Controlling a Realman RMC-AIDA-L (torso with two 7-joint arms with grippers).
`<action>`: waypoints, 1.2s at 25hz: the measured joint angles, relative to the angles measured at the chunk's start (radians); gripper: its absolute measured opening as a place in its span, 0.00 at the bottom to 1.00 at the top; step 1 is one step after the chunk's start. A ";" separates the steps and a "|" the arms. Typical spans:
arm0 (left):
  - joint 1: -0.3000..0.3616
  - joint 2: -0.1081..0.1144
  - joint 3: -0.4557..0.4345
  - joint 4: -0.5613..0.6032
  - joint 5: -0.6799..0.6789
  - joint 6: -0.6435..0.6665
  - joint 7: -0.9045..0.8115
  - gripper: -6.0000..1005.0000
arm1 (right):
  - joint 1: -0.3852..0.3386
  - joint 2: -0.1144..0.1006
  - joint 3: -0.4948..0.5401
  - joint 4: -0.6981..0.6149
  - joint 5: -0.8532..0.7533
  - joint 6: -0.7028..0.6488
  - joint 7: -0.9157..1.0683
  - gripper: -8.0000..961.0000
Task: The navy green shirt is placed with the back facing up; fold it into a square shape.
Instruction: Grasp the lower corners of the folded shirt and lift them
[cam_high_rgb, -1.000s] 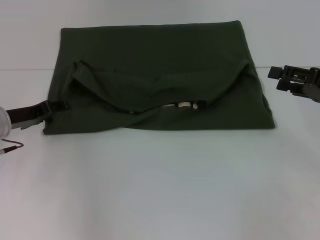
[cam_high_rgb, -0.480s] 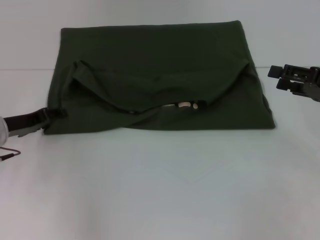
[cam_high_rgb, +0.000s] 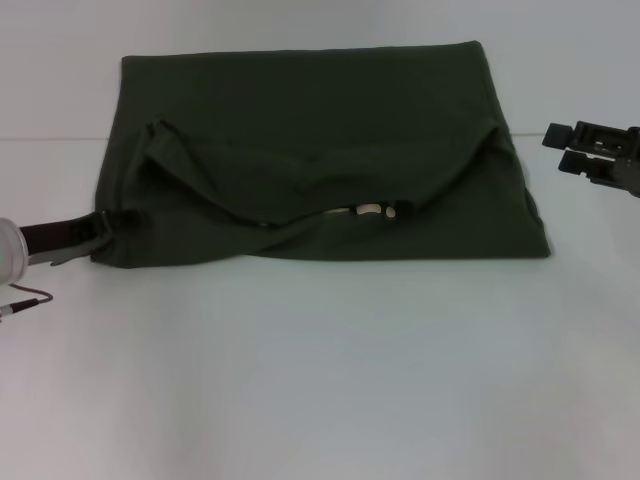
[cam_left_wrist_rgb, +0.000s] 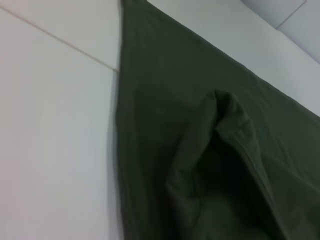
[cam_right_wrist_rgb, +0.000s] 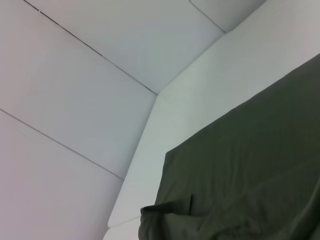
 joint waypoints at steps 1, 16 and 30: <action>-0.001 0.001 0.000 0.000 0.000 -0.006 -0.001 0.73 | 0.000 0.000 0.003 0.000 0.000 -0.001 0.000 0.76; -0.025 -0.006 0.002 -0.007 0.050 -0.042 -0.019 0.66 | -0.001 0.000 0.019 0.002 0.000 -0.003 -0.001 0.76; -0.022 -0.007 0.053 0.014 0.054 -0.036 -0.042 0.33 | 0.000 -0.006 0.028 0.006 0.000 -0.005 0.002 0.76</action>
